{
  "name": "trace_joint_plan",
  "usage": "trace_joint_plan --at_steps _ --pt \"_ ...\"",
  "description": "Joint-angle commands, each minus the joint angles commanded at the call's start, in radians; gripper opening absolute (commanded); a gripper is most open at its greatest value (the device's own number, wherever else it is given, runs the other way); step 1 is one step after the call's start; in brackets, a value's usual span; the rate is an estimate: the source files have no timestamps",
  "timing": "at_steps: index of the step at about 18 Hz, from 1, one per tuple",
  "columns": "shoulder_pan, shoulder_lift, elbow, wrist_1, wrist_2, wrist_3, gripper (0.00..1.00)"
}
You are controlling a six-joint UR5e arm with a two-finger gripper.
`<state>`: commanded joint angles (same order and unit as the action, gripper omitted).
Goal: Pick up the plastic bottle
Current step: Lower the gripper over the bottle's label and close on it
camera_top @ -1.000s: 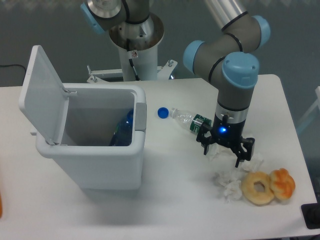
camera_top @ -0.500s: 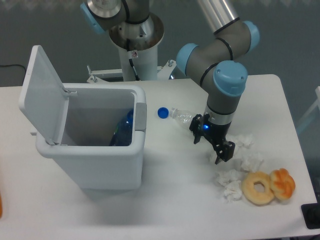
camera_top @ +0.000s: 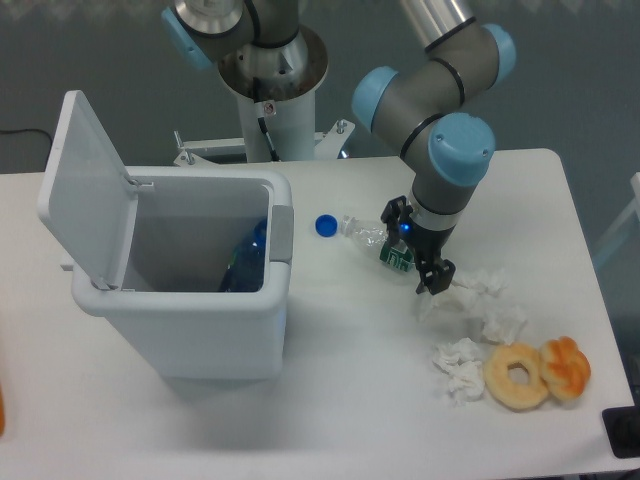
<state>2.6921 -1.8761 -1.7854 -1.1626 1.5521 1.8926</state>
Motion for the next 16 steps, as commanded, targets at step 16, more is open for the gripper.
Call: trace_joint_plan --at_steps 16 --pt "0.018 -0.005 -0.046 0.003 0.040 0.111 1.00"
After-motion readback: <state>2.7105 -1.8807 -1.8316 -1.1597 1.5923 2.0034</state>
